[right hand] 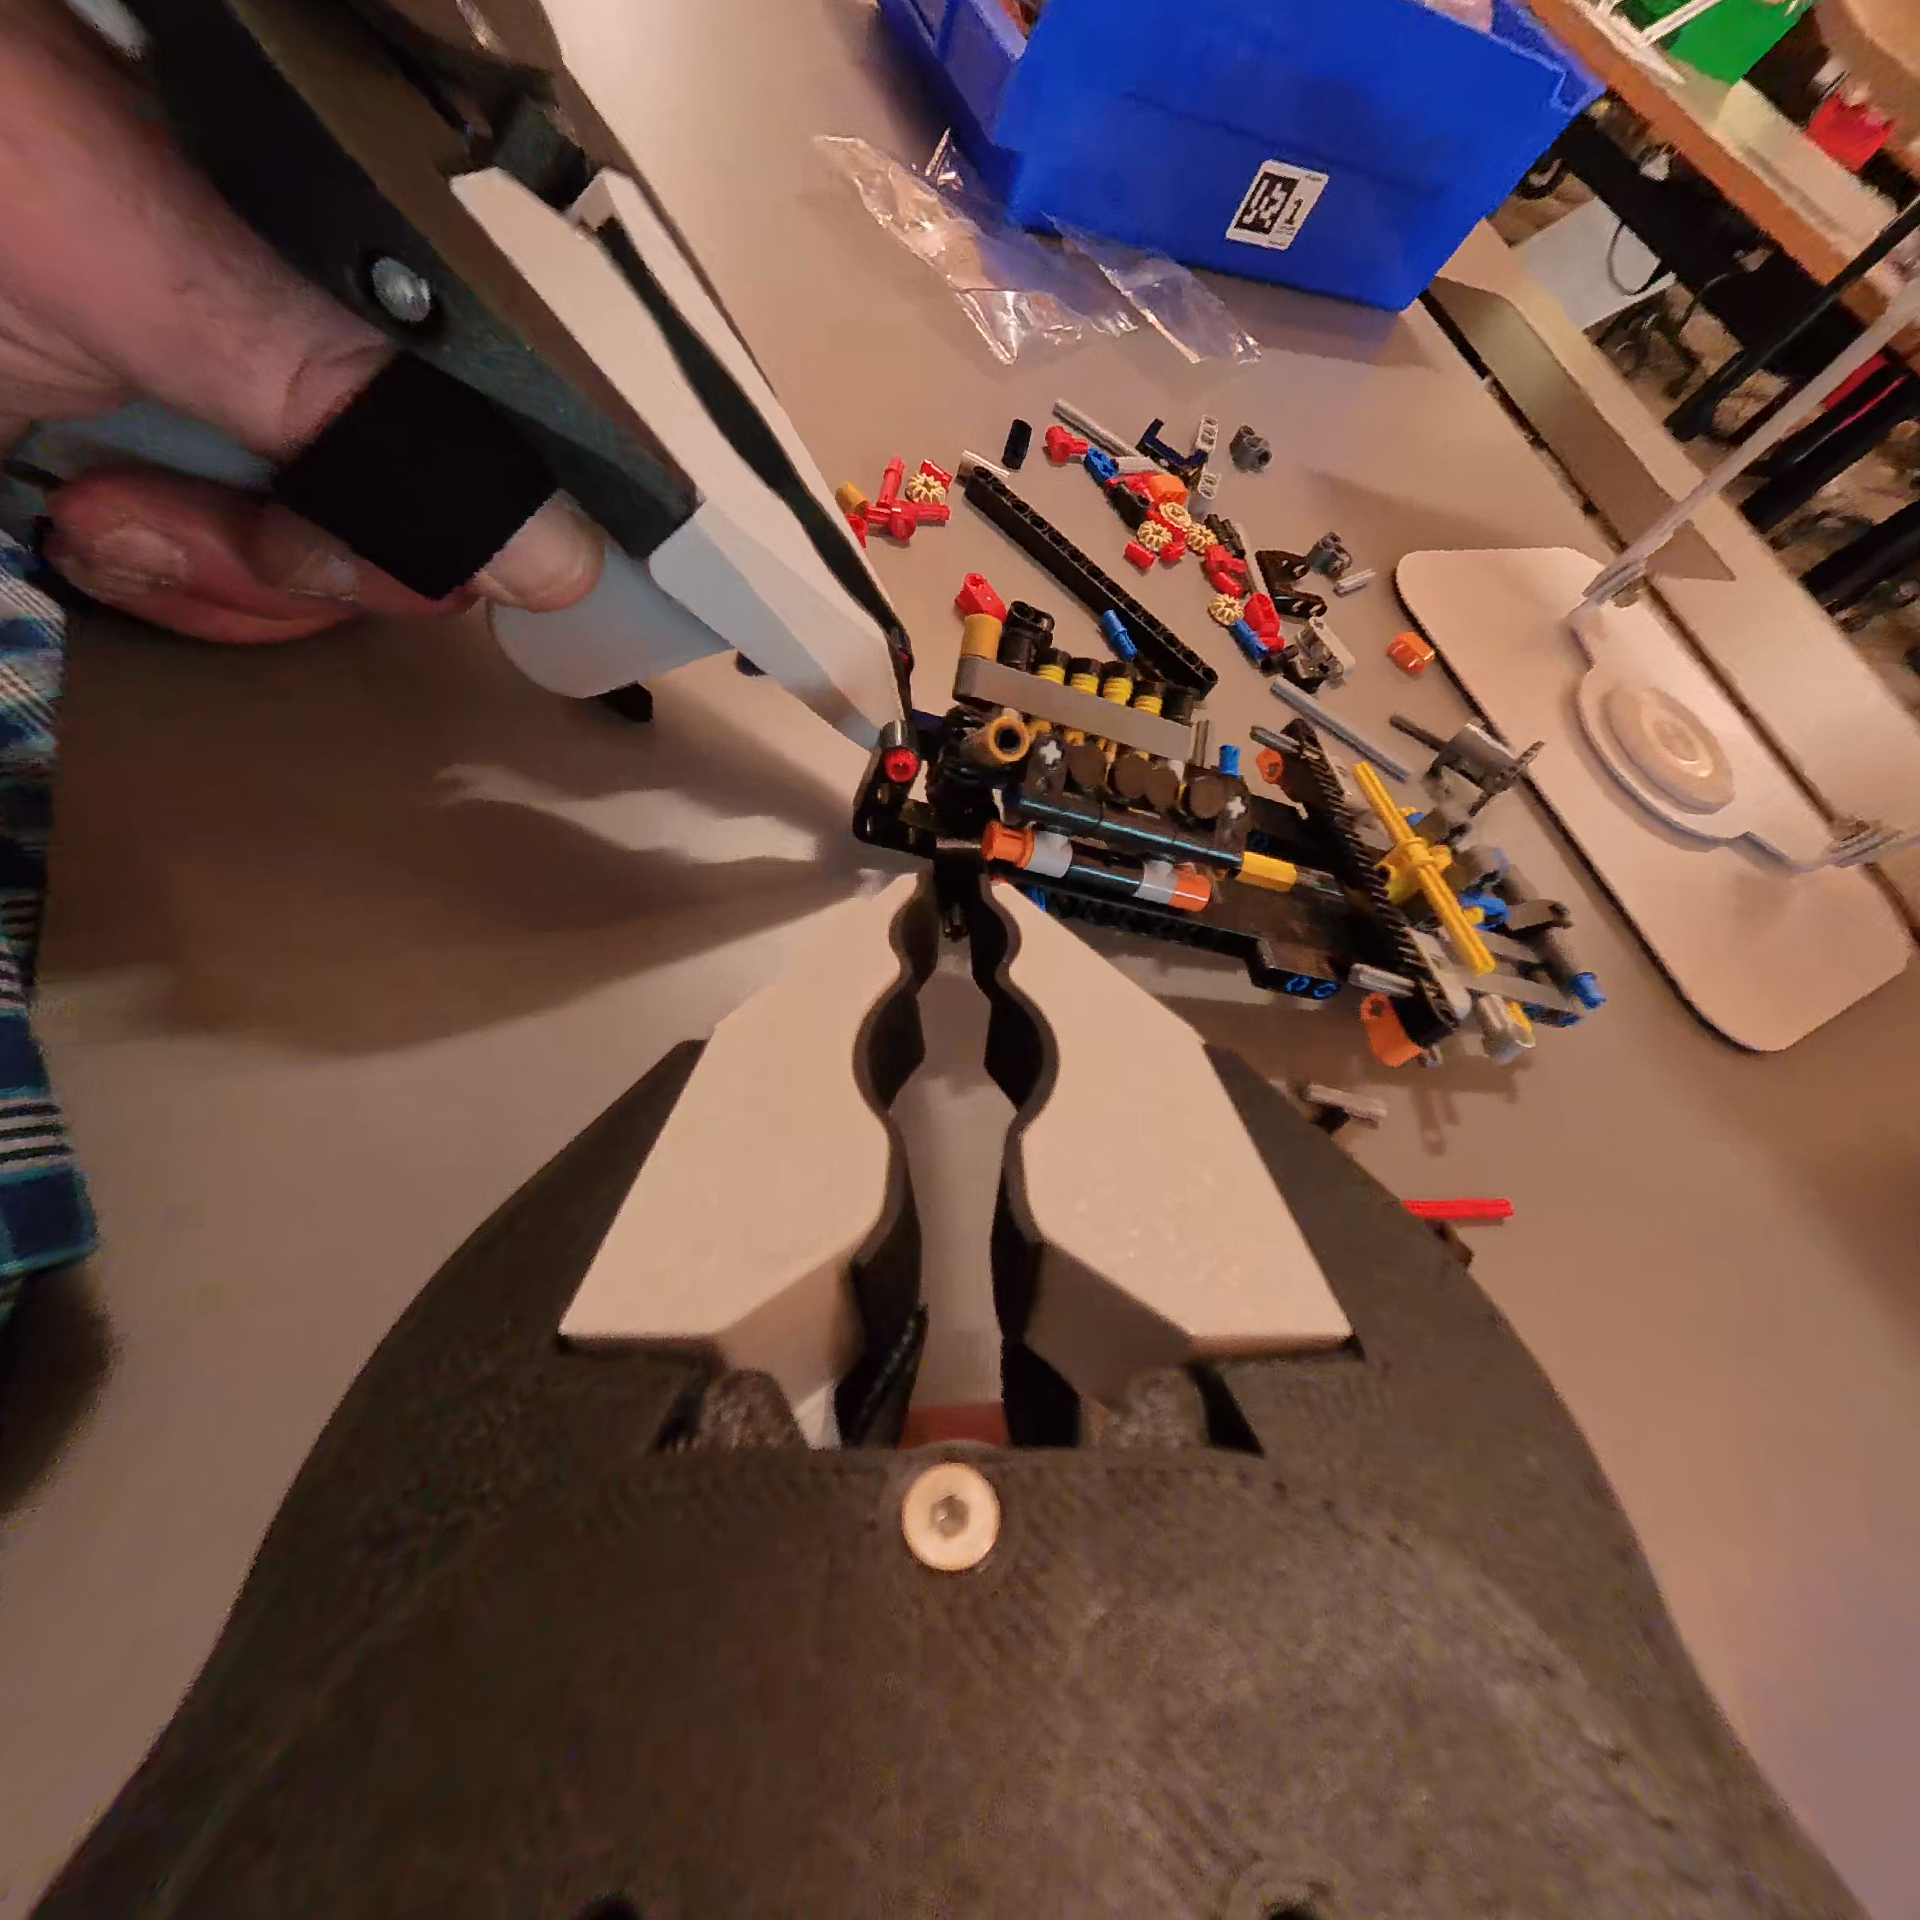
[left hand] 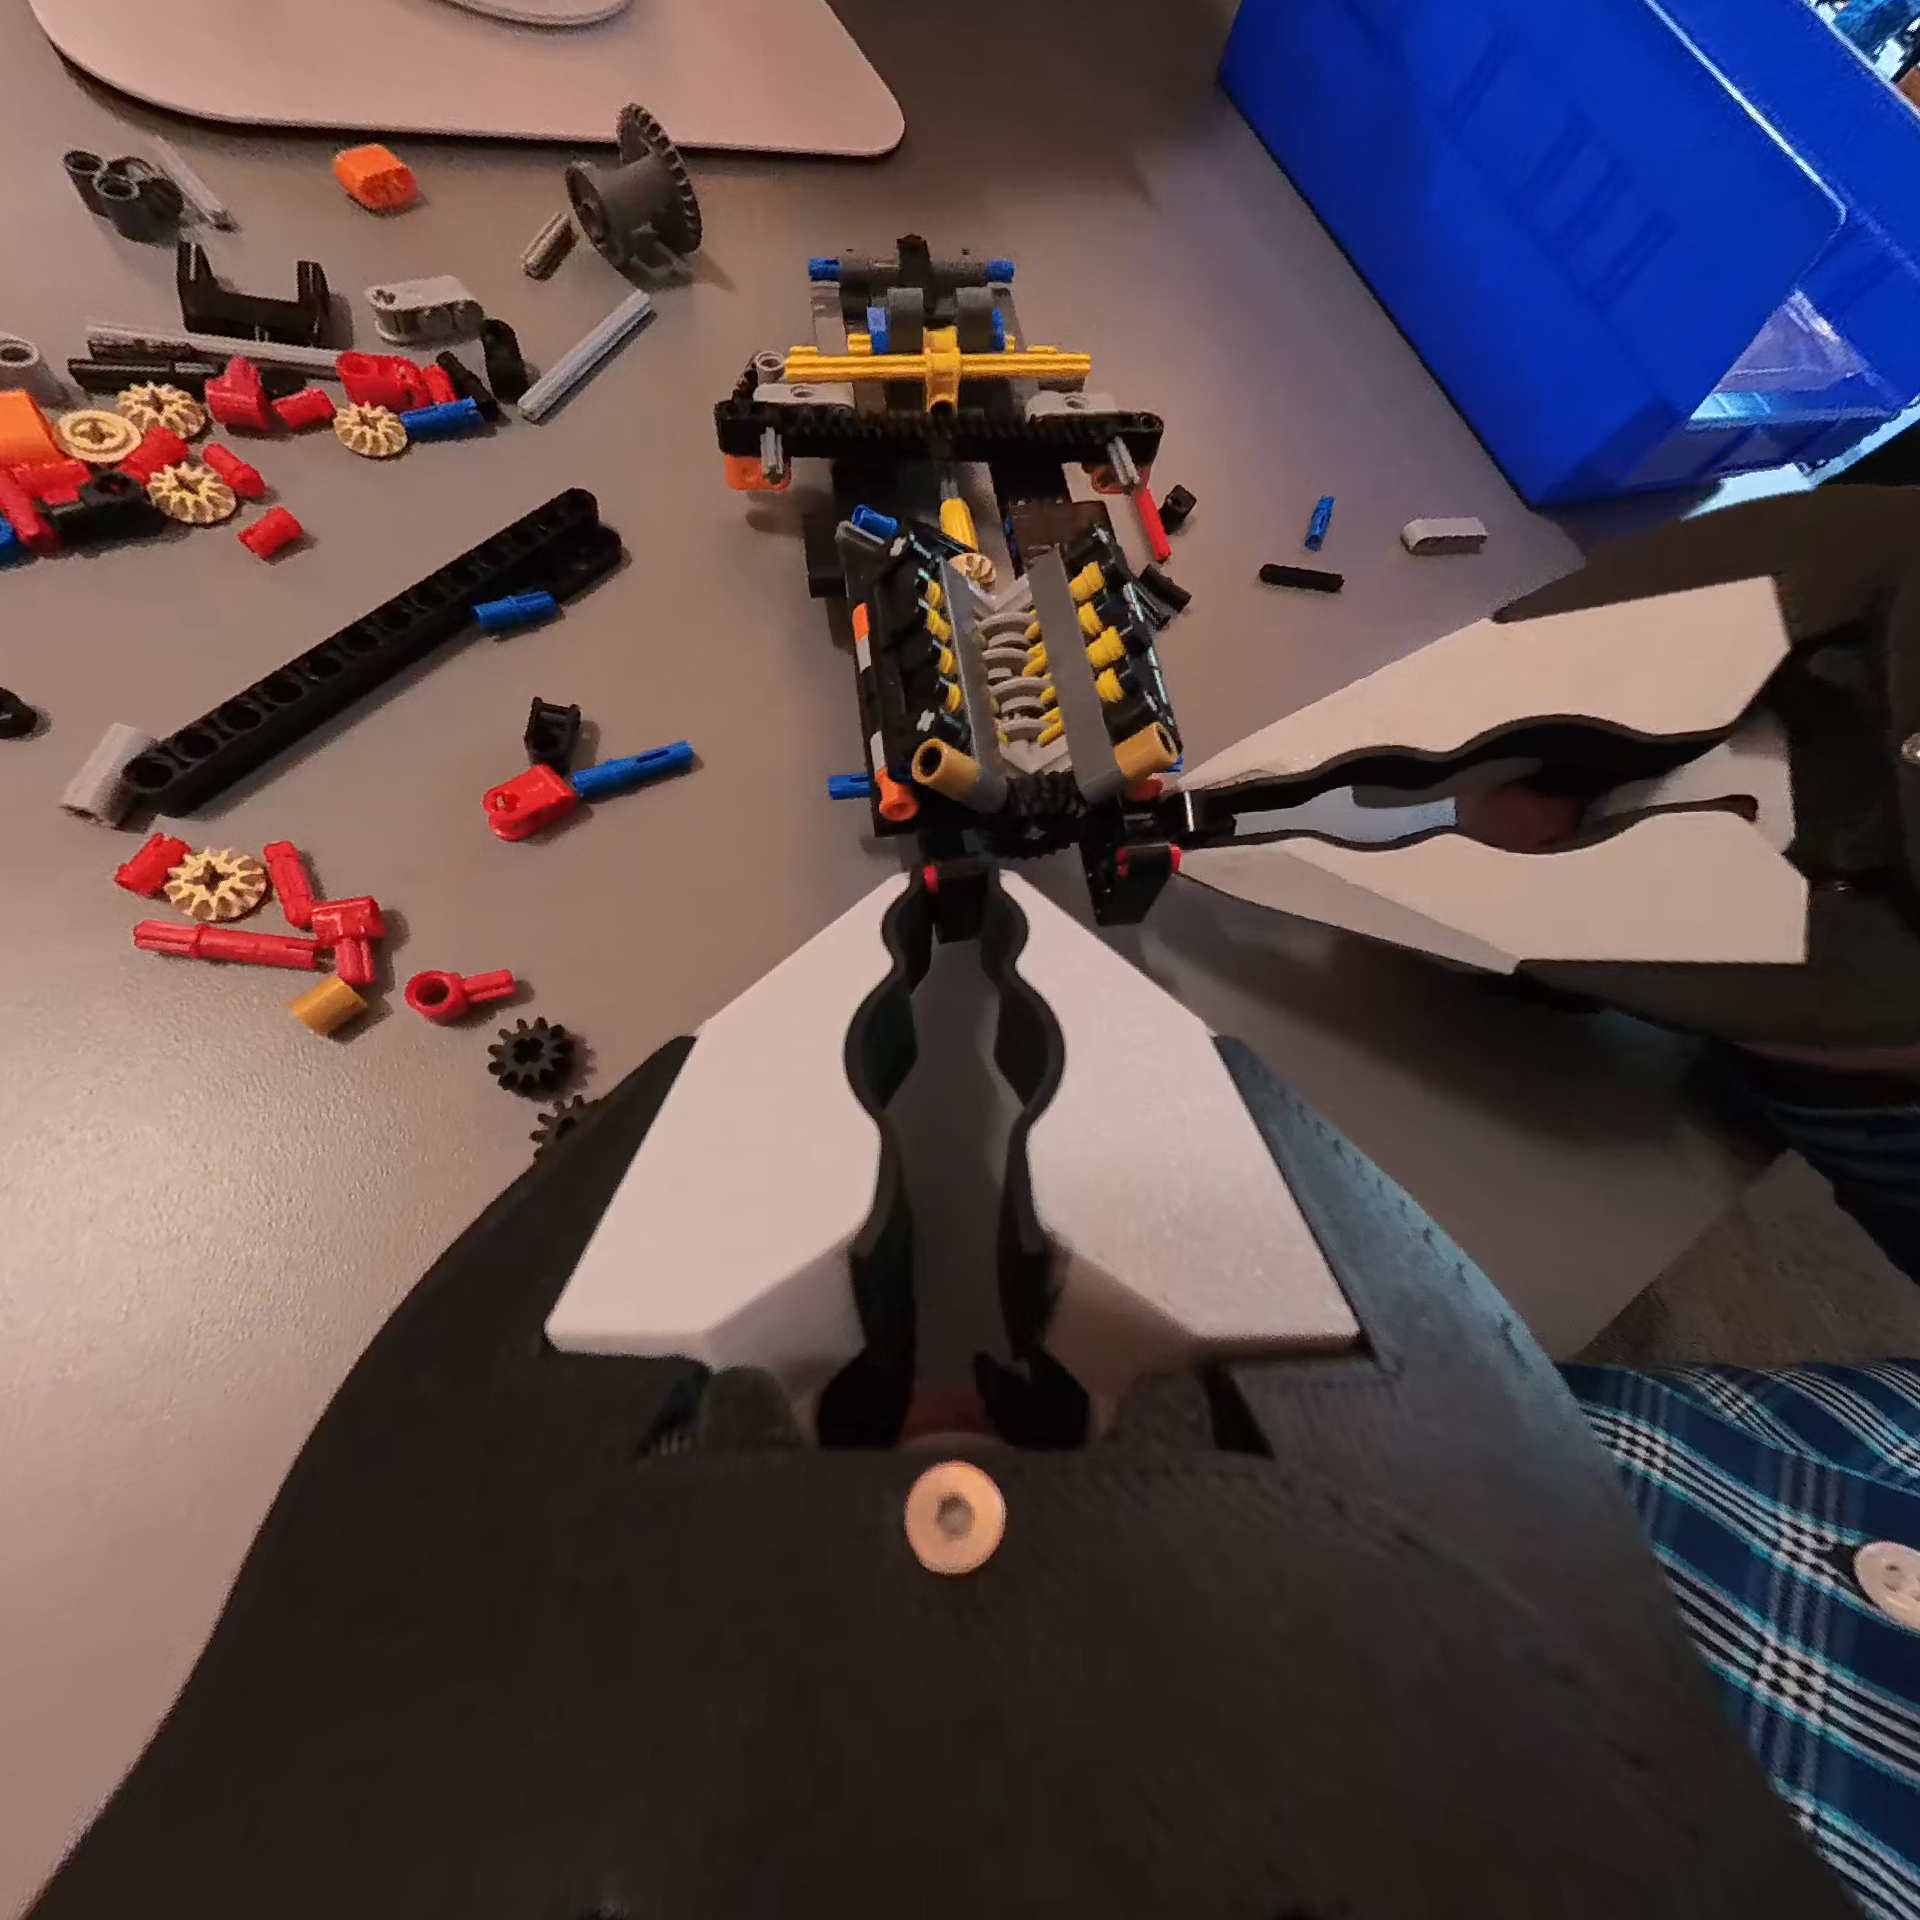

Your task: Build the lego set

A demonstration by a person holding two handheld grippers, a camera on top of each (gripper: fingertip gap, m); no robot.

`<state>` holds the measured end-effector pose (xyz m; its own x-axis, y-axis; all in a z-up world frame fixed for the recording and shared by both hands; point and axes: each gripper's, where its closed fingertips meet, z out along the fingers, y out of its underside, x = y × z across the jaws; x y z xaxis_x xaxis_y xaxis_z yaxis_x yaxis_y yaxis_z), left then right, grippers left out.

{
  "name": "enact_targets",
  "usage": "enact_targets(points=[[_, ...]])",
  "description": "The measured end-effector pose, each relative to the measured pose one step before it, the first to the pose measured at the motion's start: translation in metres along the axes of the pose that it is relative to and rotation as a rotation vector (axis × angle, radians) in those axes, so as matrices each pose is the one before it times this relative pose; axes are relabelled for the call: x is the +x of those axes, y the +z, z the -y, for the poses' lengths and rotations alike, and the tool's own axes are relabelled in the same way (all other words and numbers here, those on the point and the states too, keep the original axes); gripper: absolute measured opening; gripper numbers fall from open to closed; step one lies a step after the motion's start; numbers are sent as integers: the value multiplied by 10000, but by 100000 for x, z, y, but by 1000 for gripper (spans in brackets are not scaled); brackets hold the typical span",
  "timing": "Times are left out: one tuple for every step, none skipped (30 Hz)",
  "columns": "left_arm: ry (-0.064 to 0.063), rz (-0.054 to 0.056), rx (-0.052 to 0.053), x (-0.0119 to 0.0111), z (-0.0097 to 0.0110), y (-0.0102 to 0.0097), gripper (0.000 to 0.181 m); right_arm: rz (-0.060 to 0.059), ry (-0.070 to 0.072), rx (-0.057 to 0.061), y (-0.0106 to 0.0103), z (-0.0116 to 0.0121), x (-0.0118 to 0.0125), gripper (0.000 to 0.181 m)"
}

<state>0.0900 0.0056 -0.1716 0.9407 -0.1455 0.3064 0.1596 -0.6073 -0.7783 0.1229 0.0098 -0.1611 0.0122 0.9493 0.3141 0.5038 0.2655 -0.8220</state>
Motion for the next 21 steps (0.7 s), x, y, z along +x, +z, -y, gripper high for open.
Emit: enact_targets(points=[[-8, -13, -24, 2, -23, 22, 7, -169, -375, -70, 47, -115, 22, 4], [-6, 4, -46, -9, -52, 34, 7, -106, -247, -25, 19, -41, 0, 4], [-23, -23, -14, 6, -20, 21, 7, -85, -174, -19, -1, -11, 16, 4], [-20, -7, 6, -18, 13, 5, 7, -88, -167, 0, 21, 61, -5, 4], [8, 9, 0, 3, 4, 1, 7, -2, -16, 89, 9, 193, -79, 4], [61, 37, -30, 13, -38, 9, 7, 55, 77, 26, 38, 22, -32, 4], [-8, 7, 2, -14, 4, -2, 7, 45, 97, 3, 21, -47, 42, 4], [-29, -30, 2, 8, 2, 6, 7, 15, 69, 32, -4, 51, 15, 4], [-21, -9, 5, -23, 8, -6, 7, 61, 111, -10, 36, -49, -12, 4], [-26, -18, -2, -2, -6, 5, 7, 33, 104, 33, -27, 36, 82, 4], [2, -33, 1, 36, 3, -3, 7, 47, 58, 39, -6, 32, 10, 4], [-5, -1, 2, -2, -2, -10, 7, 118, 153, 26, -9, 4, 22, 4], [-43, -54, -1, 21, 9, 1, 7, 147, 176, 65, -48, 33, 73, 4], [11, -51, 1, 63, 8, 8, 7, 151, 158, 50, -55, 3, 74, 4], [67, 9, 9, 60, 6, -4, 7, 165, 182, -3, 3, -44, 38, 4], [-12, -11, -12, -1, -9, 6, 7, 163, 155, -19, 28, -50, -5, 4], [-65, -40, -9, -33, -7, 13, 7, 95, 108, -4, 29, -10, 25, 4], [-30, -9, 12, -25, 19, -5, 7, 52, 53, -40, 37, -56, 17, 4], [-8, 10, 11, -34, 15, -9, 7, 60, 53, 20, -6, 16, 12, 4], [-22, -45, 32, 30, 45, -25, 7, 99, 154, 79, -83, 96, 50, 4], [2, -59, 20, 60, 29, -17, 8, 151, 234, 81, -94, 89, 71, 4]])
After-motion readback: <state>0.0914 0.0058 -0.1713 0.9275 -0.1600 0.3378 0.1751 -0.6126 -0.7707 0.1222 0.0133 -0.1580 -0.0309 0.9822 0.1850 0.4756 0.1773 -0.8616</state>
